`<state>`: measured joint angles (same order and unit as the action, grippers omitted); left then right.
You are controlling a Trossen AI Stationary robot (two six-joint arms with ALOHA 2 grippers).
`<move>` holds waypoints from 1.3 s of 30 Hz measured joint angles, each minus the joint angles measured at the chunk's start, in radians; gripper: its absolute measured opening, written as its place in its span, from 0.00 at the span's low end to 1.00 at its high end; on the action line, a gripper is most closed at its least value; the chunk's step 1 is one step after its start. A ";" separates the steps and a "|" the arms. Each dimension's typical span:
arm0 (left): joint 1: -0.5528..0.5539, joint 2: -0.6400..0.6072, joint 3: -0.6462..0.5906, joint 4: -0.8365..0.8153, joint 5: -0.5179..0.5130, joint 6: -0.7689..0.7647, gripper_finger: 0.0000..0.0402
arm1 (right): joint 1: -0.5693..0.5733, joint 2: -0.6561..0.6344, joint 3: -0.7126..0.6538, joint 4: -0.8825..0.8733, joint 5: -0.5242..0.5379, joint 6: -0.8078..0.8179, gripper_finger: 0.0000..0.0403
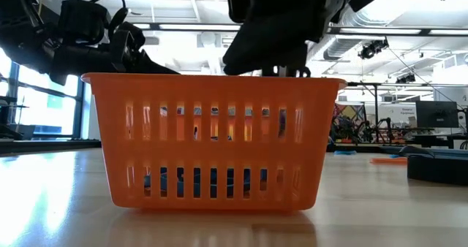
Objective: Sort rubber bands into baskets
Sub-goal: Put the blue rubber band into the orange bin
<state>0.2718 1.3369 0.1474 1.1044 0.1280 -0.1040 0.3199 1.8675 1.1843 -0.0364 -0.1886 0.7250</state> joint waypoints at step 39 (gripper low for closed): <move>-0.005 0.000 0.000 -0.015 0.000 0.000 0.00 | 0.256 -0.227 -0.068 -0.864 0.143 0.515 0.31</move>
<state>0.2672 1.3373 0.1474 1.0889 0.1280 -0.1040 0.5758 1.6405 1.1167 -0.9005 -0.0452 1.2404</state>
